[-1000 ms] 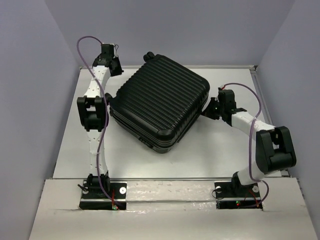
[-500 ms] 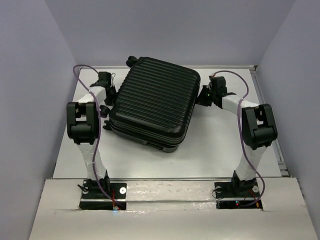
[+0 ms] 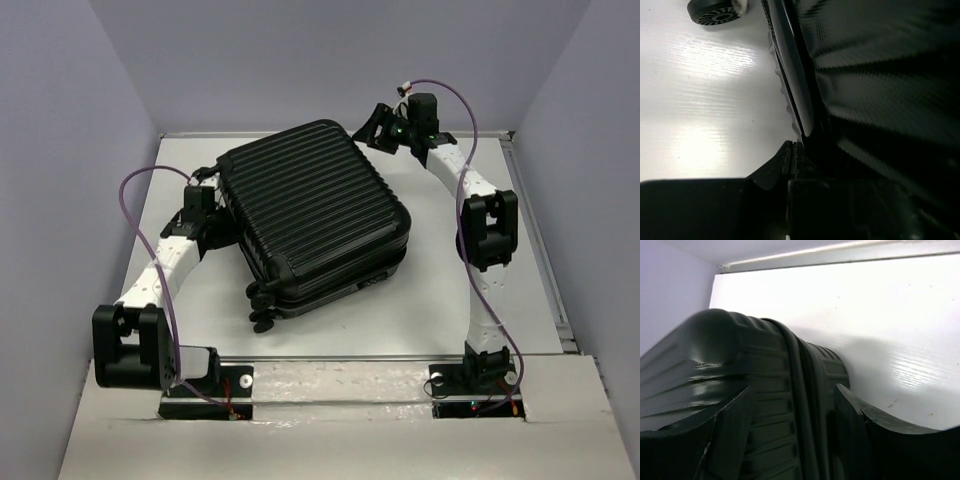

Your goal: Pack the luggage

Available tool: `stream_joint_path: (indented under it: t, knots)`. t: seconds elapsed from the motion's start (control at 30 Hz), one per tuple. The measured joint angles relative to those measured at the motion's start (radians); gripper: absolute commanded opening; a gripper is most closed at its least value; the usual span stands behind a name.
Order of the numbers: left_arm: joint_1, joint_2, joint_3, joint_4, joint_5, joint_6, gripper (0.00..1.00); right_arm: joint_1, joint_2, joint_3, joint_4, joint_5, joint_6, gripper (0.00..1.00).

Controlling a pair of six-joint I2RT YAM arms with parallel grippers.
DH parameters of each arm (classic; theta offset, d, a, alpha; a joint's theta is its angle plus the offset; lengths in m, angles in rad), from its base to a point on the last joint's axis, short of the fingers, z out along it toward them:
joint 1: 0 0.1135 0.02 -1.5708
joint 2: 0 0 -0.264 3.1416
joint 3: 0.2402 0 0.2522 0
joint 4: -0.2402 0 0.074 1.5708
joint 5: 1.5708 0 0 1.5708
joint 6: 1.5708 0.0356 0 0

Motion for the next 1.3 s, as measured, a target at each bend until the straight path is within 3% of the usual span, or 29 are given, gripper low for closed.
stream_joint_path:
  t: [0.13, 0.23, 0.33, 0.37, 0.47, 0.6, 0.87, 1.0, 1.13, 1.3]
  knots:
    - [-0.001, -0.077, -0.032, 0.003, -0.014, -0.007, 0.09, 0.015, -0.028, 0.043, -0.066, 0.041, -0.043, 0.89]
    - [-0.003, -0.137, -0.016, -0.013, -0.068, -0.010, 0.10, 0.029, -0.107, -0.012, -0.124, 0.108, -0.092, 0.84]
    - [-0.003, -0.227, 0.036, -0.021, -0.158, -0.014, 0.13, 0.040, -0.261, -0.148, -0.158, 0.188, -0.134, 0.18]
    - [-0.003, -0.280, 0.067, -0.016, -0.201, -0.019, 0.14, 0.044, -0.310, -0.195, -0.157, 0.200, -0.148, 0.07]
    - [-0.003, -0.388, 0.160, 0.032, -0.269, -0.041, 0.16, 0.058, -0.492, -0.364, -0.140, 0.237, -0.164, 0.07]
    - [-0.003, -0.325, 0.373, 0.083, -0.281, -0.065, 0.20, 0.142, -0.835, -0.650, -0.093, 0.242, -0.195, 0.07]
    - [0.019, 0.282, 0.931, 0.101, -0.185, -0.070, 0.24, 0.528, -1.203, -0.954, -0.098, 0.036, -0.252, 0.07]
    - [0.044, 0.615, 1.201, -0.042, -0.115, -0.060, 0.32, 0.638, -1.231, -1.050, -0.161, 0.019, -0.261, 0.07]
    - [0.070, 0.884, 1.497, -0.188, -0.061, -0.040, 0.43, 0.649, -1.225, -1.176, -0.228, 0.091, -0.243, 0.07]
    - [0.100, 0.929, 1.519, -0.223, 0.009, -0.043, 0.61, 0.647, -1.214, -1.233, -0.274, 0.275, -0.198, 0.07]
